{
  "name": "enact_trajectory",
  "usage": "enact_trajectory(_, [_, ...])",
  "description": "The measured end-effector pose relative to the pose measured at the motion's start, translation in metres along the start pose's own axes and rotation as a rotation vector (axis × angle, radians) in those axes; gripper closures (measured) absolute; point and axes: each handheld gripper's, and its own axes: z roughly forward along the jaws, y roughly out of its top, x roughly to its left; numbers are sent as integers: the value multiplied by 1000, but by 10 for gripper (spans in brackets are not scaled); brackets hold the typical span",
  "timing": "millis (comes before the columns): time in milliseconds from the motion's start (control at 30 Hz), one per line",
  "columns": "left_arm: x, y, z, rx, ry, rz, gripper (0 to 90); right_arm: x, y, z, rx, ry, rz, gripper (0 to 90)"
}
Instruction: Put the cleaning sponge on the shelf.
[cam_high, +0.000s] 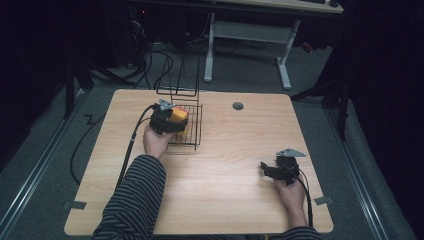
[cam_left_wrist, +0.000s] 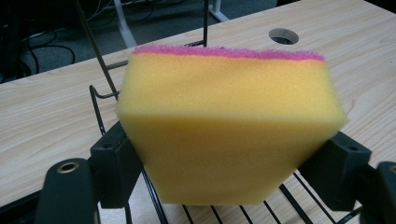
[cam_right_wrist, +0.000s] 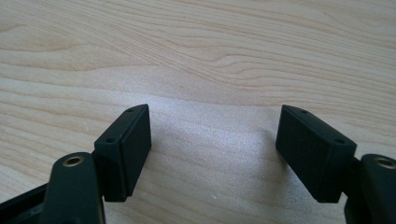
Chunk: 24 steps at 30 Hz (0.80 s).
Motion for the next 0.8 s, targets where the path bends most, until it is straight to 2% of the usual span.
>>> enact_trajectory(167, [2, 0, 1, 1, -5, -19, 217, 0, 0, 0, 0, 0, 0, 269])
enact_trajectory(800, [7, -1, 0, 24, -21, -35, 82, 0, 0, 0, 0, 0, 1, 269])
